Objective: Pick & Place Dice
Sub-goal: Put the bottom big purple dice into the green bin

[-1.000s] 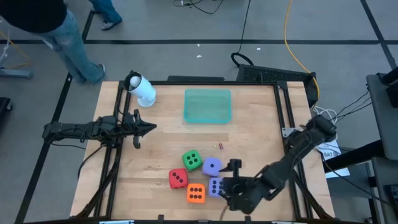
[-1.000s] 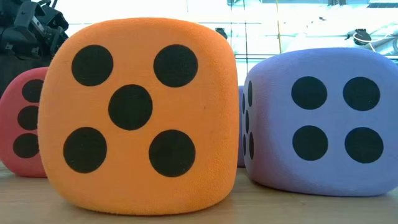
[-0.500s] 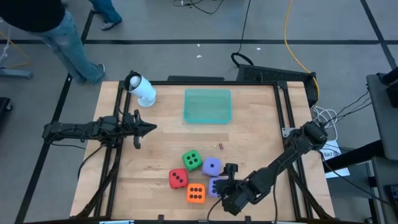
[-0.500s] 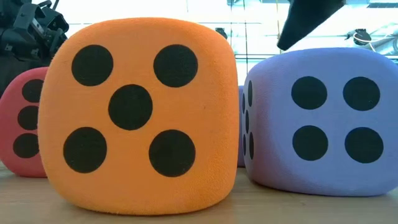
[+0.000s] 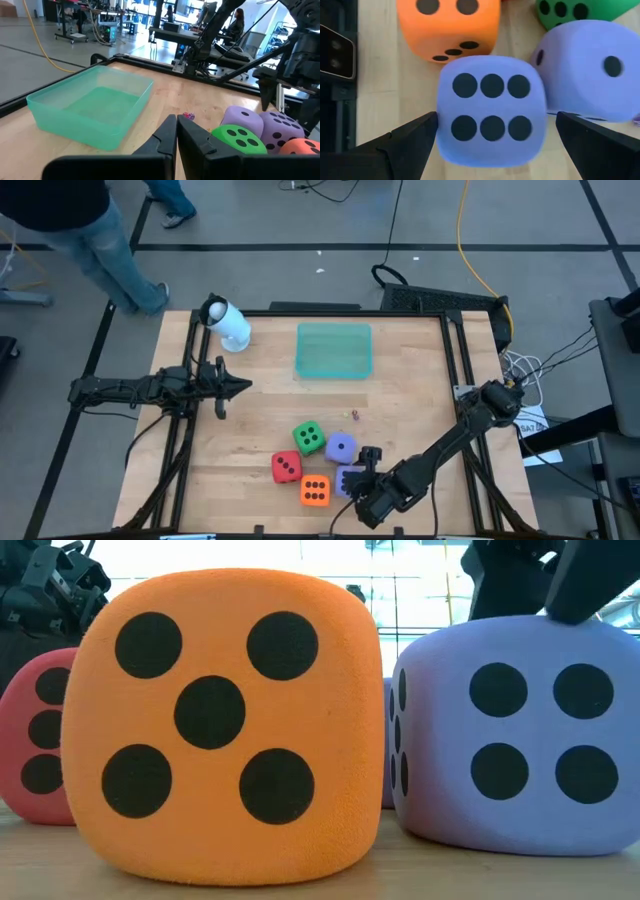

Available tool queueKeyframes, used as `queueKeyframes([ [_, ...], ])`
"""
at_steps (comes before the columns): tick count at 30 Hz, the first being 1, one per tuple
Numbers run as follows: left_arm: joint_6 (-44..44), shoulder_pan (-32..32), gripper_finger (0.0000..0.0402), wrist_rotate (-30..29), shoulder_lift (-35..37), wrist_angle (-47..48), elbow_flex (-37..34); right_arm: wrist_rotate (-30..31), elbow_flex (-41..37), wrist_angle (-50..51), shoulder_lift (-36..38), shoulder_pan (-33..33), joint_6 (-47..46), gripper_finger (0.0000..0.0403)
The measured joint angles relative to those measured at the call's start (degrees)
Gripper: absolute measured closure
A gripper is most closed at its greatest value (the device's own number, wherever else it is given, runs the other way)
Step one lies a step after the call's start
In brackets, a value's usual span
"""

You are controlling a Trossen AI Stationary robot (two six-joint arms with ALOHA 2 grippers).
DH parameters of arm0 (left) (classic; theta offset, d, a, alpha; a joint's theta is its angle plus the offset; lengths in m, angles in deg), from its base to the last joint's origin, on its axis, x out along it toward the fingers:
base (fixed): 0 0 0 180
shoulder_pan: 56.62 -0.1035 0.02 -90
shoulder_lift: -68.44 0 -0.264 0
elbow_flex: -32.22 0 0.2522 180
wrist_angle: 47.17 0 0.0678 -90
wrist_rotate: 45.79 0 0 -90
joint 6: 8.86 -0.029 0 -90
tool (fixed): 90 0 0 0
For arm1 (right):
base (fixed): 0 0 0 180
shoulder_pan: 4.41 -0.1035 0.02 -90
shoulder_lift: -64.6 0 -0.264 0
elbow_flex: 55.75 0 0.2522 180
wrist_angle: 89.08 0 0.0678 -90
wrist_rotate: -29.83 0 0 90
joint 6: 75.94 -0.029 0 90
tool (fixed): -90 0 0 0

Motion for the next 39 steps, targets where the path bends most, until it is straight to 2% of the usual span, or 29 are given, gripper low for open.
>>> queueKeyframes([
  [6,0.00,0.00,0.0380,0.00,-0.02,0.00,0.00,-0.08,0.00,0.09,0.02,0.00,-0.59,0.0003],
  [10,0.00,0.00,0.0380,0.00,-0.02,0.02,0.00,-2.67,0.00,0.07,0.02,0.32,-0.61,0.0003],
  [19,0.02,0.01,0.0380,0.00,-0.01,0.01,0.00,-4.34,-0.19,-0.09,0.03,1.03,0.02,0.0003],
  [24,0.02,0.00,0.0380,0.00,0.00,0.00,-0.02,-7.41,-3.23,-2.90,0.12,2.19,-0.20,0.0003],
  [39,-0.09,0.01,0.0380,0.00,-0.01,0.02,-0.02,-10.60,-10.33,-11.27,0.02,3.22,3.73,0.0006],
])
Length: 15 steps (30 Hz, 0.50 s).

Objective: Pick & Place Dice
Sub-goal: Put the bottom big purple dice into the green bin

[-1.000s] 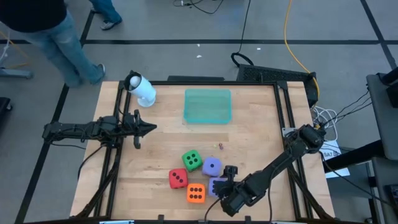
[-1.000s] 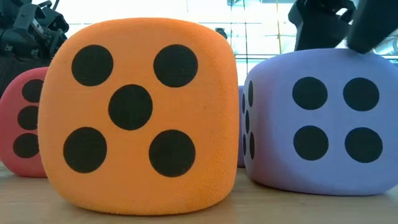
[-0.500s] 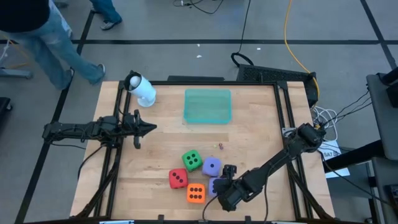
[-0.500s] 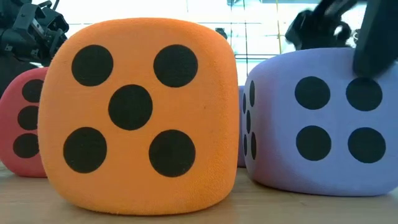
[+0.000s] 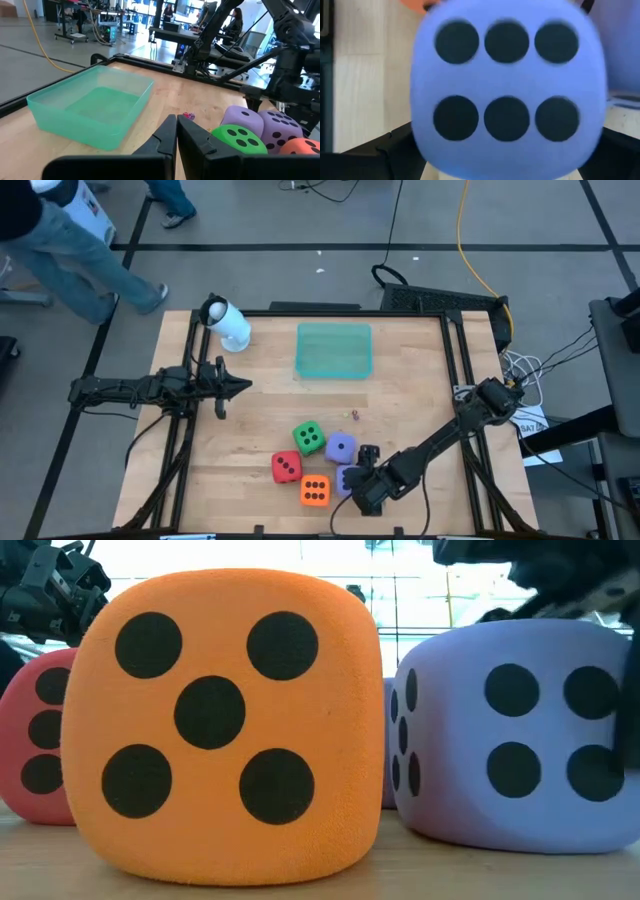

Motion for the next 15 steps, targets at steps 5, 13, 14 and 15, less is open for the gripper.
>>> queueKeyframes([
  [5,-0.02,0.01,0.0380,-0.02,0.00,-0.01,0.00,0.28,-0.37,-2.46,0.00,0.08,0.90,0.0006],
  [13,0.04,0.00,0.0380,0.00,-0.01,0.00,0.00,0.24,-0.38,-5.60,0.01,0.06,1.32,0.0008],
  [14,0.02,-0.01,0.0380,-0.01,0.00,0.00,0.00,0.22,-0.38,-5.79,0.01,0.06,1.34,0.0009],
  [15,0.01,0.01,0.0380,-0.02,0.00,0.00,0.00,0.22,-0.38,-5.86,0.02,0.06,1.33,0.0009],
])
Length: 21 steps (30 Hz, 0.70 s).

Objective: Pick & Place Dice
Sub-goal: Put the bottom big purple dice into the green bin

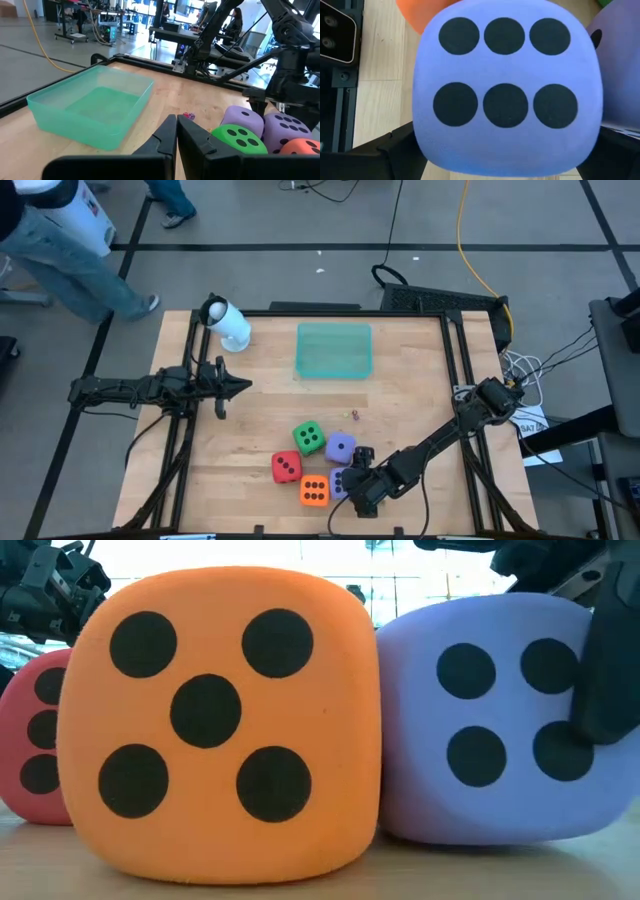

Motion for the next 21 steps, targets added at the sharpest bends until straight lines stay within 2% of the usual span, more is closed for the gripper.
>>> queueKeyframes([
  [13,-0.37,-0.01,0.0380,0.00,0.00,0.04,0.00,0.39,0.02,-0.04,2.90,-2.02,-0.85,0.0010],
  [17,-0.01,0.00,0.0380,0.00,-0.02,0.26,0.00,2.14,0.02,0.05,6.50,-3.43,0.27,0.0010],
  [21,-0.01,-0.01,0.0380,-0.09,-0.02,0.28,0.00,6.57,0.02,1.18,11.38,-4.52,2.30,0.0010],
])
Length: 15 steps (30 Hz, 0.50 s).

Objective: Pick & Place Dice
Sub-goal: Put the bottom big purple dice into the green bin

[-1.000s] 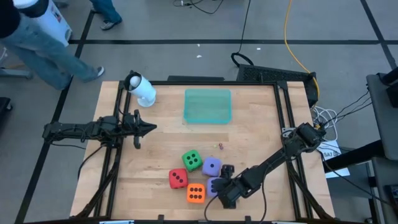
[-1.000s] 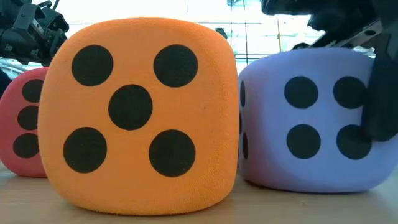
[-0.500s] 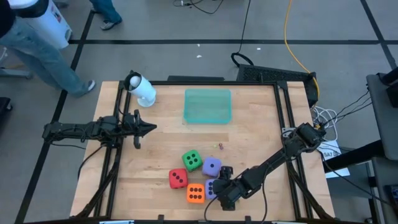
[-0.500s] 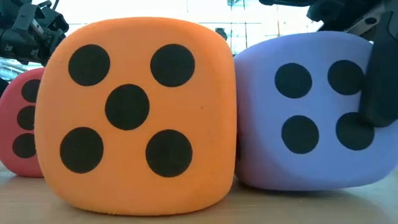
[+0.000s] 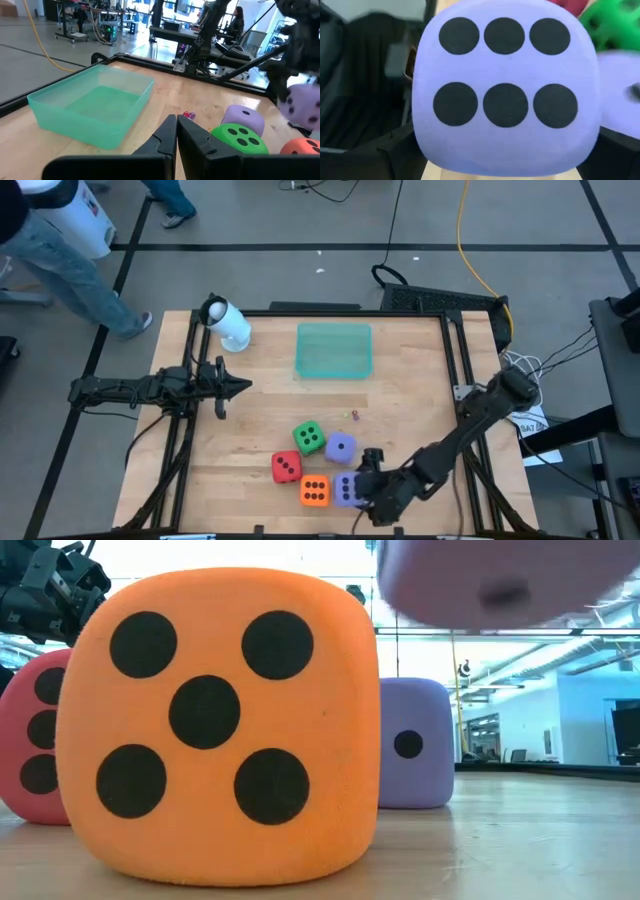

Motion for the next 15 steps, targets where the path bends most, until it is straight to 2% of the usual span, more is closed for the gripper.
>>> queueKeyframes([
  [8,0.02,0.01,0.0380,-0.02,0.01,0.04,0.00,8.58,0.01,4.99,12.60,3.06,7.86,0.0010],
  [15,0.38,0.01,0.0380,-2.54,0.02,-0.47,0.00,10.20,0.04,14.59,21.38,15.25,15.81,0.0010],
])
